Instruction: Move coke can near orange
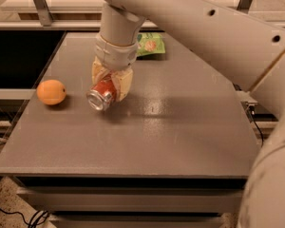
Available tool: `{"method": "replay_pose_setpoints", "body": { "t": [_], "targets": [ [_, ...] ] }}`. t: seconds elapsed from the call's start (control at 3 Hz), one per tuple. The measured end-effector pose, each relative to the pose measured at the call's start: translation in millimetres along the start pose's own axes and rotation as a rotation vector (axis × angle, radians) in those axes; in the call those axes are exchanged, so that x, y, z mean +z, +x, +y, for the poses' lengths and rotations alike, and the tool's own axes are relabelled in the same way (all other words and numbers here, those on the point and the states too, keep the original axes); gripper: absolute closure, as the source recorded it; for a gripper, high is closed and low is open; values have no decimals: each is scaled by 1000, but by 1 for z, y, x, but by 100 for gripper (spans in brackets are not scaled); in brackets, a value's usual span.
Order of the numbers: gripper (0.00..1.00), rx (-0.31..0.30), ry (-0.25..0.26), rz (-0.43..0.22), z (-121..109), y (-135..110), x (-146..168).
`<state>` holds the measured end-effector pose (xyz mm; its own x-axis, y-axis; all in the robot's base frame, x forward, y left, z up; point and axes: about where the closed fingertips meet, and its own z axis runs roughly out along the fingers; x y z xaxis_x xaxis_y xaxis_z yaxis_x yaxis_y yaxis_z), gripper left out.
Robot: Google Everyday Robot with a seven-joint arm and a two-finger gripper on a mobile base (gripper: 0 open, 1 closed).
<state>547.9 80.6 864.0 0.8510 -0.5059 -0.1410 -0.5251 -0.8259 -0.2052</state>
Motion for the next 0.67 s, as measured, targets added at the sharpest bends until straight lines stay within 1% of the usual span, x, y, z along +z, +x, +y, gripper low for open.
{"method": "replay_pose_setpoints", "body": {
  "t": [0.33, 0.67],
  "targets": [
    [100, -97, -4, -3, -36, -12, 6],
    [100, -162, -4, -4, -66, -16, 12]
  ]
}}
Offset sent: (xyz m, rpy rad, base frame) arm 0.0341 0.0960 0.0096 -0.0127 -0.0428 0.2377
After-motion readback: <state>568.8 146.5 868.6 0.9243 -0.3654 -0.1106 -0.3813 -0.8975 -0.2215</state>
